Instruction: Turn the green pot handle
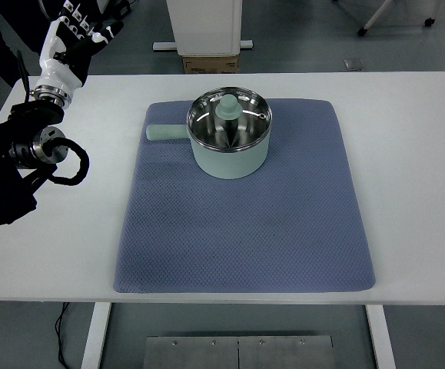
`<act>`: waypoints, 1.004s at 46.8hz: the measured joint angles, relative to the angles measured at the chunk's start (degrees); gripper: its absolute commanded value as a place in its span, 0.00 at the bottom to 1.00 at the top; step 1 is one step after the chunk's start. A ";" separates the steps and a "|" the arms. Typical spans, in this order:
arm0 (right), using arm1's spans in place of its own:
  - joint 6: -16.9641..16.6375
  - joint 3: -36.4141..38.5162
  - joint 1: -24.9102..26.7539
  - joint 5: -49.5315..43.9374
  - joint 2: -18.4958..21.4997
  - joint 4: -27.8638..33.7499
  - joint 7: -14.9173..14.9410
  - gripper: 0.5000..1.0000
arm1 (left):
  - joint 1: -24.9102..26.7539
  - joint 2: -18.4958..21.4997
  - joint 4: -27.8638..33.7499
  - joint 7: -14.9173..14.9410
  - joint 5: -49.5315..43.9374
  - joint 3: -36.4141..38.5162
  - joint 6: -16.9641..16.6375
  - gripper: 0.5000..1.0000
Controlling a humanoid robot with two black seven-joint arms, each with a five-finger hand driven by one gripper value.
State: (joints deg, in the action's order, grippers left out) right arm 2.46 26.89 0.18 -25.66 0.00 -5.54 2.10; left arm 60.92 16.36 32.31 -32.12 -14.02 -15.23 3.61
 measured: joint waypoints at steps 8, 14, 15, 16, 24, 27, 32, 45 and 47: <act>0.00 0.00 0.00 0.00 0.00 0.00 0.00 1.00 | -1.97 -4.03 -3.91 2.17 -0.05 -2.15 0.54 1.00; 0.00 0.00 0.00 0.00 0.00 0.00 0.01 1.00 | -3.02 -7.91 -7.56 2.34 -0.06 -4.41 0.62 1.00; -0.01 0.00 0.00 0.00 0.00 0.00 0.01 1.00 | -3.18 -8.15 -7.80 2.35 -0.05 -4.72 0.62 1.00; -0.01 0.00 -0.01 0.00 0.00 0.00 0.00 1.00 | -3.36 -8.33 -7.98 2.35 -0.06 -5.20 0.62 1.00; -0.01 0.00 0.00 0.00 0.00 0.00 0.00 1.00 | -4.02 -8.54 -8.21 2.43 -0.04 -7.07 2.27 1.00; -0.01 0.00 0.00 0.00 0.00 0.00 0.00 1.00 | -4.19 -8.69 -8.23 2.53 -0.04 -7.63 3.50 1.00; -0.01 0.00 0.00 0.00 0.00 0.00 0.00 1.00 | -4.55 -10.00 -8.72 3.21 -0.04 -8.36 4.49 1.00; 0.00 0.00 0.00 0.00 0.00 0.00 0.00 1.00 | -7.38 -13.08 -14.88 4.64 -0.04 -11.08 9.06 1.00; -0.01 0.00 0.01 0.00 0.00 0.00 0.00 1.00 | -7.52 -13.11 -15.34 4.76 -0.04 -11.18 9.43 1.00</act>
State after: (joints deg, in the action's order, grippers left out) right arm 2.46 26.90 0.18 -25.66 0.00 -5.54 2.11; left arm 53.40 3.26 16.97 -27.36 -14.06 -26.42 13.04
